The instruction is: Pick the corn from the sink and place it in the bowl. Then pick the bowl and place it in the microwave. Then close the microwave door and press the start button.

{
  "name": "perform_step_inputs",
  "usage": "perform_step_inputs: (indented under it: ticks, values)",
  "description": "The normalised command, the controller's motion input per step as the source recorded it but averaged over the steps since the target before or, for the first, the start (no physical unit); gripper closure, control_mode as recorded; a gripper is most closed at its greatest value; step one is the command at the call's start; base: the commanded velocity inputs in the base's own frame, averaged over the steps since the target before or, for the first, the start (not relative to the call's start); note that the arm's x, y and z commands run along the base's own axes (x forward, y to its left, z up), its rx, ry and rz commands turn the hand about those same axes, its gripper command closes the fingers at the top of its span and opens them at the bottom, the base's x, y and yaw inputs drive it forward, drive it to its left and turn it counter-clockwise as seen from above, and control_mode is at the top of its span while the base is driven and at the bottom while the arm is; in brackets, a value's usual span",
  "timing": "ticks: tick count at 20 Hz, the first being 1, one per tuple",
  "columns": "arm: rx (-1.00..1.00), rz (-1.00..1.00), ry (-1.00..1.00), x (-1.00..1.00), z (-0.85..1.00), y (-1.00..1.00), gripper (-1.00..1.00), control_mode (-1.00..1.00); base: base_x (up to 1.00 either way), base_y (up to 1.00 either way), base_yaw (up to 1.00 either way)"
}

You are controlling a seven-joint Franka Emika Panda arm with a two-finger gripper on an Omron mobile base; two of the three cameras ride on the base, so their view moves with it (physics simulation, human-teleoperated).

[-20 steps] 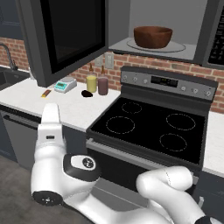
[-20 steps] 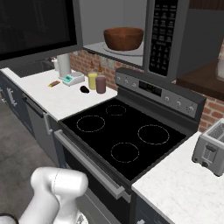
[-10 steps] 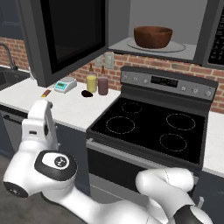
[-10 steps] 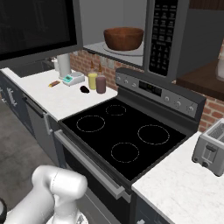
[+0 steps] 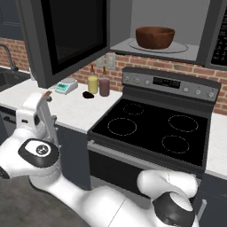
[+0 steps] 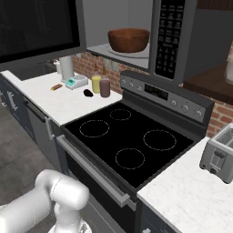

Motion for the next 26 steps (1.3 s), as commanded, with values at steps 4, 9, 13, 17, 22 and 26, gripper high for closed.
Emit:
perform_step_inputs:
  ticks: [4,9,13,17,22,26]
  values:
    - [0.00,-0.07,0.04,0.48,0.00,0.00,-1.00,-1.00,0.00,0.00,0.00]
    - [0.00,-0.06,0.06,0.37,0.00,0.00,-1.00,-1.00,0.00,0.00,0.00]
    - [0.00,-0.02,0.00,0.17,0.04,-0.04,-1.00,-1.00,0.00,0.00,0.00]
    - [0.00,0.00,0.00,0.19,0.18,-0.24,-1.00,-1.00,0.00,0.00,0.00]
    - [0.00,0.00,0.00,0.28,0.29,-0.31,-1.00,-1.00,0.00,0.00,0.00]
    - [0.00,0.01,0.00,0.08,0.32,-0.40,-1.00,-1.00,0.00,0.00,0.00]
